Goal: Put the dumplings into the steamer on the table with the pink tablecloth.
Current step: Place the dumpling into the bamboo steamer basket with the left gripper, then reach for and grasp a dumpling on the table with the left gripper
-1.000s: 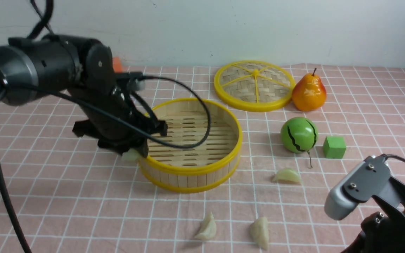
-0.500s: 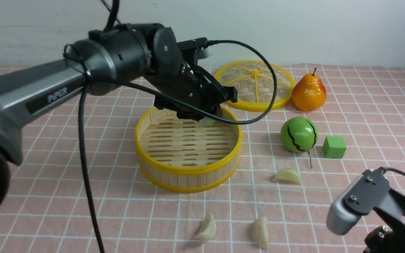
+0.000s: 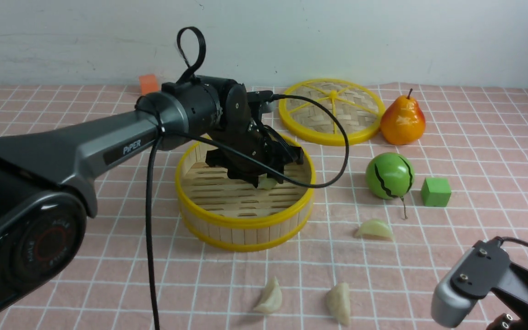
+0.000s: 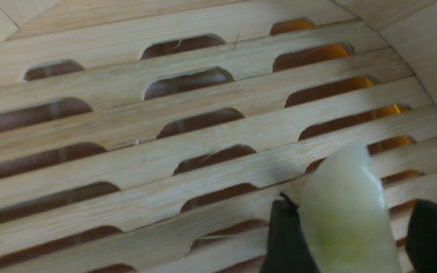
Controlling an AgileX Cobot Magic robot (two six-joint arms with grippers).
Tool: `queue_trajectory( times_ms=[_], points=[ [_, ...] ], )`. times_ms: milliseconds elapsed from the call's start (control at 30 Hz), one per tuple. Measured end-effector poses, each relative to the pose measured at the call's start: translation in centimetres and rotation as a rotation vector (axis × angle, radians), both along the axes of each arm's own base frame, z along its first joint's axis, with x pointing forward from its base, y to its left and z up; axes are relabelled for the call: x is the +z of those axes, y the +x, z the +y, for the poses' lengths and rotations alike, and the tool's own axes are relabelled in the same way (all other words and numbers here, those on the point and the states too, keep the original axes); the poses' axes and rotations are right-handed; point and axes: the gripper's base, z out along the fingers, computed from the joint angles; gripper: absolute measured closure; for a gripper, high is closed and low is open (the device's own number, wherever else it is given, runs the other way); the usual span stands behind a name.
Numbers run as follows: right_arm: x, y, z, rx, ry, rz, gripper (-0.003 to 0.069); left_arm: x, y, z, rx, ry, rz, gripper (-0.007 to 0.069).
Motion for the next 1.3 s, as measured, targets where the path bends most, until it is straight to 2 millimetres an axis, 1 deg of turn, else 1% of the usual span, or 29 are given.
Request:
queue_trajectory(
  times_ms=[33, 67, 133, 167, 200, 267, 300, 333, 400, 433, 467, 500, 533, 567, 600, 633, 667, 700, 733, 767, 800, 833, 867, 900, 1000, 1067, 1133, 1300],
  points=[
    [0.0, 0.0, 0.0, -0.001, 0.0, -0.001, 0.0627, 0.1, 0.0, 0.0, -0.001, 0.001, 0.002, 0.0183],
    [0.0, 0.1, 0.0, -0.004, 0.003, -0.009, 0.0627, 1.1, 0.0, 0.0, -0.01, 0.011, 0.017, 0.0134],
    [0.0, 0.2, 0.1, -0.01, 0.007, -0.02, 0.0627, 2.7, -0.1, 0.0, -0.024, 0.025, 0.036, 0.0084],
    [0.1, 0.3, 0.1, -0.014, 0.01, -0.028, 0.0626, 4.2, -0.2, 0.0, -0.039, 0.041, 0.051, 0.0058],
    [0.1, 0.3, 0.1, -0.015, 0.01, -0.03, 0.0625, 4.4, -0.3, 0.0, -0.041, 0.043, 0.053, 0.0056],
    [0.1, 0.4, 0.1, -0.021, 0.015, -0.044, 0.0622, 7.4, -0.9, 0.3, -0.074, 0.071, 0.076, 0.0043],
    [0.1, 0.4, 0.1, -0.022, 0.015, -0.044, 0.0622, 7.5, -0.9, 0.3, -0.076, 0.072, 0.076, 0.0043],
    [0.1, 0.5, 0.1, -0.025, 0.018, -0.05, 0.062, 9.1, -1.3, 0.5, -0.083, 0.072, 0.064, 0.0046],
    [0.2, 0.5, 0.1, -0.028, 0.022, -0.058, 0.0617, 10.9, -2.2, 0.9, -0.09, 0.072, 0.046, 0.0055],
    [0.2, 0.5, 0.1, -0.029, 0.024, -0.064, 0.0616, 11.7, -2.7, 1.1, -0.098, 0.078, 0.035, 0.006],
    [0.3, 0.5, 0.1, -0.029, 0.026, -0.066, 0.0616, 11.8, -2.9, 1.1, -0.1, 0.081, 0.032, 0.006],
    [0.5, 0.3, 0.0, -0.029, 0.032, -0.077, 0.0615, 12.9, -3.9, 1.3, -0.11, 0.093, 0.021, 0.0068],
    [0.5, 0.3, 0.0, -0.029, 0.032, -0.077, 0.0615, 13.0, -4.1, 1.4, -0.111, 0.095, 0.021, 0.0069],
    [0.9, 0.1, -0.1, -0.029, 0.039, -0.097, 0.0613, 13.9, -5.5, 1.5, -0.125, 0.104, 0.019, 0.0071],
    [1.1, -0.1, -0.2, -0.028, 0.044, -0.109, 0.0612, 14.1, -6.4, 1.5, -0.134, 0.112, 0.029, 0.0072],
    [1.4, -0.3, -0.4, -0.028, 0.051, -0.129, 0.061, 14.0, -7.3, 1.5, -0.146, 0.122, 0.044, 0.0072],
    [1.7, -0.5, -0.5, -0.028, 0.054, -0.146, 0.0609, 13.5, -8.1, 1.4, -0.16, 0.137, 0.069, 0.0072],
    [1.7, -0.5, -0.5, -0.029, 0.055, -0.152, 0.0608, 13.4, -8.3, 1.3, -0.163, 0.139, 0.074, 0.0072],
    [2.2, -0.8, -0.8, -0.032, 0.065, -0.195, 0.0607, 12.3, -10.1, 1.1, -0.193, 0.175, 0.122, 0.0072],
    [2.5, -0.9, -0.9, -0.036, 0.073, -0.218, 0.0606, 12.0, -10.8, 1.1, -0.204, 0.188, 0.136, 0.0072],
    [2.8, -1.1, -1.0, -0.04, 0.083, -0.245, 0.0605, 10.7, -12.0, 0.8, -0.229, 0.222, 0.179, 0.0072],
    [2.9, -1.1, -1.0, -0.042, 0.086, -0.251, 0.0605, 10.7, -12.0, 0.8, -0.229, 0.222, 0.179, 0.0072],
    [3.2, -1.2, -1.2, -0.048, 0.099, -0.278, 0.0603, 8.9, -13.7, 0.5, -0.262, 0.267, 0.235, 0.0072],
    [3.5, -1.4, -1.2, -0.052, 0.108, -0.296, 0.0603, 7.7, -14.6, 0.4, -0.283, 0.293, 0.271, 0.0072],
    [3.9, -1.6, -1.4, -0.06, 0.126, -0.334, 0.06, 5.0, -16.6, -0.2, -0.323, 0.328, 0.311, 0.0072],
    [4.0, -1.6, -1.4, -0.062, 0.129, -0.34, 0.0599, 3.4, -17.4, -0.7, -0.334, 0.325, 0.296, 0.0072],
    [4.0, -1.6, -1.4, -0.062, 0.129, -0.34, 0.0596, 2.0, -17.5, -1.3, -0.333, 0.309, 0.271, 0.0072],
    [4.0, -1.6, -1.4, -0.063, 0.13, -0.34, 0.0593, -0.7, -16.5, -2.2, -0.299, 0.291, 0.221, 0.0072]
  ],
)
